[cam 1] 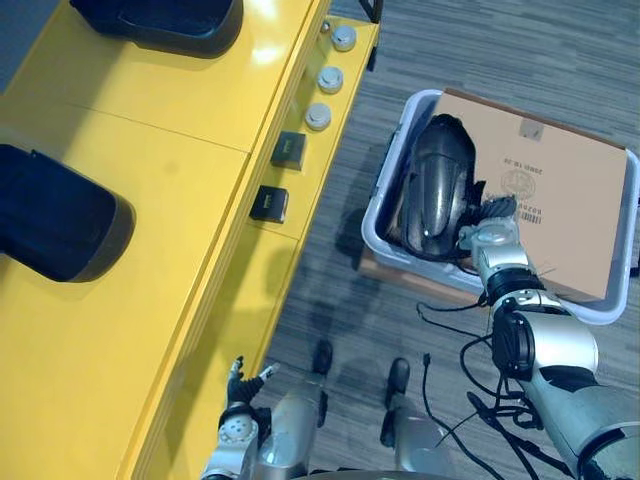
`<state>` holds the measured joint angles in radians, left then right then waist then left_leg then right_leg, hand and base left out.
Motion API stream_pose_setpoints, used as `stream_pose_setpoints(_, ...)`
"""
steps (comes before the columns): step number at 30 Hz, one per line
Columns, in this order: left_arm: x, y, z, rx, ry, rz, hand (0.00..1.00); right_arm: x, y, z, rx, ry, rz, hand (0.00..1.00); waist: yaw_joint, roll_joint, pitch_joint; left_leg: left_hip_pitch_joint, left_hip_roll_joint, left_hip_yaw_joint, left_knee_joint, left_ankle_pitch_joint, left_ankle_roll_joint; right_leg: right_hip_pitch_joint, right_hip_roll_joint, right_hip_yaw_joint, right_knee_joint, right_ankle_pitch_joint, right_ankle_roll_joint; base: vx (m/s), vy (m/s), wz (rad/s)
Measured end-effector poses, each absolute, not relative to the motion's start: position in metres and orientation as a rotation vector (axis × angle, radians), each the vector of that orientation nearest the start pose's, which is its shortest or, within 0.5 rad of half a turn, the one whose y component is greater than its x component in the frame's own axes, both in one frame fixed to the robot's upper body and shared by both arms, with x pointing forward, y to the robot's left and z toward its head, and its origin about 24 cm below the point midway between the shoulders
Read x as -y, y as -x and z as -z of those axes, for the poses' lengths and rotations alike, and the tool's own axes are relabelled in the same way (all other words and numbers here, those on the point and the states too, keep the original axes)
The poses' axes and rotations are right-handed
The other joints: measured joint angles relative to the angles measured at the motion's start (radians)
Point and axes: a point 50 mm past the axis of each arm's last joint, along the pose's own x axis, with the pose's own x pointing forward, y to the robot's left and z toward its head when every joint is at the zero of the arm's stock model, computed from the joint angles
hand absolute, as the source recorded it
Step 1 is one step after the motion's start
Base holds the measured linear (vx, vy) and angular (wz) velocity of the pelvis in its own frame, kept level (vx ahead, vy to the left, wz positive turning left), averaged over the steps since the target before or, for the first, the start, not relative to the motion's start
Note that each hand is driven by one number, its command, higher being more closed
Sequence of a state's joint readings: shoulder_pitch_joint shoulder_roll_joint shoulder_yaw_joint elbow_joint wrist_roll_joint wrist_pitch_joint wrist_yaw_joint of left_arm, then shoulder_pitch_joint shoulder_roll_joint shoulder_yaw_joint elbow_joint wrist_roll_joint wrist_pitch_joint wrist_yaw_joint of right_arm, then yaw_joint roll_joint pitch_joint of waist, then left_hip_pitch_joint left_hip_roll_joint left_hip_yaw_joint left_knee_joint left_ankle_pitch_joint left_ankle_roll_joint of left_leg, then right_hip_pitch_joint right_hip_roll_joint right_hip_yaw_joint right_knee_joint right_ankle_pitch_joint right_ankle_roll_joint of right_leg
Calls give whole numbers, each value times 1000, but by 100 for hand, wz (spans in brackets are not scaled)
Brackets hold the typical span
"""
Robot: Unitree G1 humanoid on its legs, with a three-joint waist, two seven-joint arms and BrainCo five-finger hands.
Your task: Walk over and take plastic housings, then place them on the shelf
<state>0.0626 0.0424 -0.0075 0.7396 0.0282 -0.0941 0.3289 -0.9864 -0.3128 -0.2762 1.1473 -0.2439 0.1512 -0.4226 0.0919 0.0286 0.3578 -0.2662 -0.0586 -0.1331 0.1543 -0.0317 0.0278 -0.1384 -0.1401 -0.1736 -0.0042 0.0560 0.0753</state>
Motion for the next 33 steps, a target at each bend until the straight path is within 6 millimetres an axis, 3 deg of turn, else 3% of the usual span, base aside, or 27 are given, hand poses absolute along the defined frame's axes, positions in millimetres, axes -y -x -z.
stream_pose_setpoints(8, -181, -167, 115, -696, -180, -326, 0, 256, -374, -124, -50, 339, 659, 100, -12, -9, -1, 40, -11, -1, -20, 4, 1, 33, -12, -5, -2, 0, 0, -1, 19, 2)
stream_pose_setpoints(13, -180, -168, 106, -647, -165, -324, 0, 260, -343, -122, 67, 323, 762, 100, -31, -26, -15, 77, -10, 7, -50, 8, 6, 51, -14, 3, -4, 0, 0, 8, 7, -6)
stream_pose_setpoints(15, -175, -178, 89, -549, -156, -296, 0, 260, -327, -122, 118, 333, 808, 100, -50, -47, -29, 82, -9, 3, -51, 8, 6, 67, -13, -1, -19, 0, 1, 11, -13, 5)
stream_pose_setpoints(19, -156, -199, 55, -367, -146, -220, 0, 259, -306, -123, 180, 359, 869, 100, -57, -57, -74, 94, -10, -1, -54, 8, 6, 79, -13, -7, -22, -2, 4, -3, -4, 3)
stream_pose_setpoints(20, -150, -207, 38, -288, -129, -204, 0, 255, -302, -127, 209, 354, 873, 100, -62, -60, -91, 97, -13, -4, -58, 8, 6, 82, -16, -14, -23, -10, 14, -17, -7, 6)
stream_pose_setpoints(22, -145, -219, 0, -106, -80, -206, 0, 238, -294, -142, 310, 339, 867, 100, -79, -64, -98, 121, -14, -9, -74, 14, -3, 100, -19, -18, -22, -20, 23, -37, -24, 4)
stream_pose_setpoints(25, -136, -227, -40, 79, -38, -178, 0, 219, -280, -153, 414, 332, 833, 100, -79, -63, -128, 130, -11, -8, -86, 15, -5, 101, -16, -18, -21, -24, 24, -24, -16, -3)
stream_pose_setpoints(28, -127, -234, -76, 240, -1, -162, 0, 202, -273, -162, 485, 319, 785, 100, -81, -63, -153, 142, -10, -6, -86, 15, -5, 113, -16, -17, -22, -24, 24, 0, 0, 0)
stream_pose_setpoints(33, -116, -244, -118, 431, 37, -133, 0, 169, -269, -173, 573, 278, 648, 100, -83, -65, -177, 173, -11, -1, -103, 18, -2, 135, -18, -13, -25, -24, 24, -10, 11, -3)
